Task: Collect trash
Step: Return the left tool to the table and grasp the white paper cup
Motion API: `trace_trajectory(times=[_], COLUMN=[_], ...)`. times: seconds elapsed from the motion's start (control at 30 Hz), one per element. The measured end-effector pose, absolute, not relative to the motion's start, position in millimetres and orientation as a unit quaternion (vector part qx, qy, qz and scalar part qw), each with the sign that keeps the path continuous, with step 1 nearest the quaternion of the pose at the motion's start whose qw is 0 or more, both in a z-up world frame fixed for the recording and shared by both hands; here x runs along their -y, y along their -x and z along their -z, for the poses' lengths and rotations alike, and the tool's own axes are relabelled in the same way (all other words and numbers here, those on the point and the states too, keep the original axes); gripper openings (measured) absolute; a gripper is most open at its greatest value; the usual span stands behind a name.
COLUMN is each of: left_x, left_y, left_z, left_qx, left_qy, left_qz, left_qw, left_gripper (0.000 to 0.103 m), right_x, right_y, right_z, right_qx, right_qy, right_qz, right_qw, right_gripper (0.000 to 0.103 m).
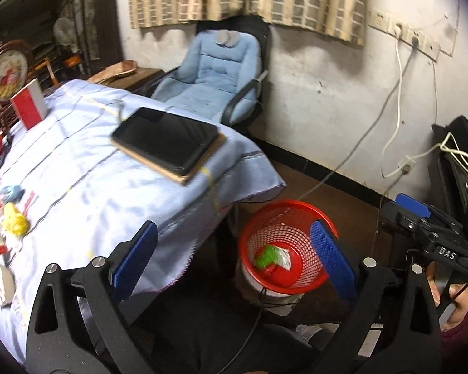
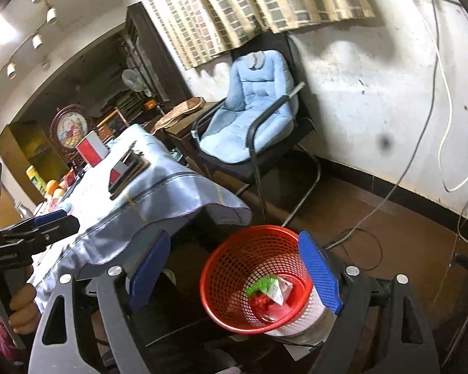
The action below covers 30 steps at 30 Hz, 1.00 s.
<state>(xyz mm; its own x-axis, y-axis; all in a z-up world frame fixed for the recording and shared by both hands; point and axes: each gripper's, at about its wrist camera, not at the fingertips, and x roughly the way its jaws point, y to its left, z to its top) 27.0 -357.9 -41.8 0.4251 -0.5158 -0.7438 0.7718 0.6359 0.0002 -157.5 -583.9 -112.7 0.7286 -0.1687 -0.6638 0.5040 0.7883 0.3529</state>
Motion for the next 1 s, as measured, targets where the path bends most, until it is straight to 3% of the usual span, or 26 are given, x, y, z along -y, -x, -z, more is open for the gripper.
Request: trace_trajectory(times=[0.57,1.0], left_x=[226,88], left_y=[-76,-149], left_z=[24,55], left_qx=[-0.364,-0.394], left_qy=[-0.081,-0.027], left_qz=[0.266,0.063], left_qw=[0.889,0.916], left_gripper=[0.096,0.096], right_x=[511,431], right_y=[110,40], right_z=[85,78], right_qx=[-0.338,-0.377], right_qy=[-0.22,-0.154], right_qz=[0.102,0.023], right_qw=[0.909,0.913], right_gripper=[0.093,0.094])
